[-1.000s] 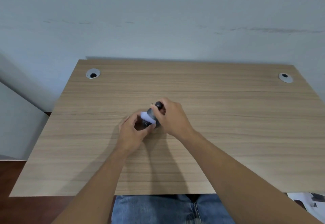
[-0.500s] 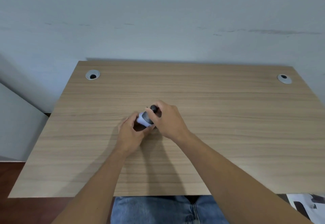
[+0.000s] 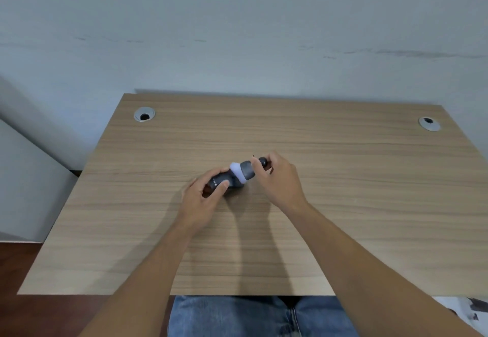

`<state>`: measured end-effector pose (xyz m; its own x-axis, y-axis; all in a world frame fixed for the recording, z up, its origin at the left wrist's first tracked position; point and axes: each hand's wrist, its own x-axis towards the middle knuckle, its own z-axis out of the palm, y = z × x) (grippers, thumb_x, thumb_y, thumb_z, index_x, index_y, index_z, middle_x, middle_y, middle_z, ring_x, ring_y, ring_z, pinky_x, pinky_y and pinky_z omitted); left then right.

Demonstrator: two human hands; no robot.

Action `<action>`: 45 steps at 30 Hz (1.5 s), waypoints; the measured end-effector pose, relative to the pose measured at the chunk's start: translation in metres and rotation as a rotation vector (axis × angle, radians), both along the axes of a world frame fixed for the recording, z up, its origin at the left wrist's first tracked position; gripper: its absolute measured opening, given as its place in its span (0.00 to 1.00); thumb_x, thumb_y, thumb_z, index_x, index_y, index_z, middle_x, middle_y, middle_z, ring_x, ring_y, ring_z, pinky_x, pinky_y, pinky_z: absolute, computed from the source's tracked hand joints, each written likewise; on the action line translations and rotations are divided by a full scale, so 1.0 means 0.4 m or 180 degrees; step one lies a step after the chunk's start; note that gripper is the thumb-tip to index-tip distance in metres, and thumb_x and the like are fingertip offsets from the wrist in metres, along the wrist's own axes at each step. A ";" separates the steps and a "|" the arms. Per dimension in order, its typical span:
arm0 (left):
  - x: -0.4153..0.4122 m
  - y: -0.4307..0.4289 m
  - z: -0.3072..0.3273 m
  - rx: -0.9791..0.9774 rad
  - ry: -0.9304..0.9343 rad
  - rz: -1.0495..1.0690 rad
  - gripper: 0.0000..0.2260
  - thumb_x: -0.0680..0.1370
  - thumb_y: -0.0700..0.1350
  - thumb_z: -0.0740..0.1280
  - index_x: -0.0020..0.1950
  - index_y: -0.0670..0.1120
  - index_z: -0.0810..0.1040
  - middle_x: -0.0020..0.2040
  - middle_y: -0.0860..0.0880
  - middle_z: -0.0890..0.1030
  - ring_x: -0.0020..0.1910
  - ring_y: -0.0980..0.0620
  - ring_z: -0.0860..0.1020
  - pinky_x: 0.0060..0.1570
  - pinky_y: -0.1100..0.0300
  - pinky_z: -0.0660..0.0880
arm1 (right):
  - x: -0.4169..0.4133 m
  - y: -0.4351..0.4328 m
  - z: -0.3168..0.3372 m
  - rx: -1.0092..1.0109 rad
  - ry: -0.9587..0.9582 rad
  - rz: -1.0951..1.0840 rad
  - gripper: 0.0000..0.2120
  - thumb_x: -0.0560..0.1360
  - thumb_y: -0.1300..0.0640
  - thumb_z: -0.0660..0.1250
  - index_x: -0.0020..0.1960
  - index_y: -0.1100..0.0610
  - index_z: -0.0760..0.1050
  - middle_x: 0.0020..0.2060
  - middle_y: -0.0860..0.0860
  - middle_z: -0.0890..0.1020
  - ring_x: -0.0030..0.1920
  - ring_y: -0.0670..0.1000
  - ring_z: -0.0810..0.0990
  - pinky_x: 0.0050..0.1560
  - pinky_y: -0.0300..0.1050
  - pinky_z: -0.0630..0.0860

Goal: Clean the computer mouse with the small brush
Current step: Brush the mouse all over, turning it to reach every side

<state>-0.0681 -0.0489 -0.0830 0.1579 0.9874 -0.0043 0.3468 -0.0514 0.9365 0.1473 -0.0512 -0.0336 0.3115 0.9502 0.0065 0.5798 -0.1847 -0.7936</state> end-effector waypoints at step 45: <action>0.025 -0.022 0.011 0.0070 0.0505 0.0072 0.06 0.74 0.55 0.84 0.47 0.61 0.89 0.28 0.61 0.74 0.37 0.62 0.75 0.72 0.33 0.70 | -0.015 -0.050 0.047 -0.0125 0.0101 0.0508 0.12 0.80 0.48 0.73 0.43 0.53 0.75 0.35 0.44 0.80 0.34 0.41 0.76 0.36 0.33 0.70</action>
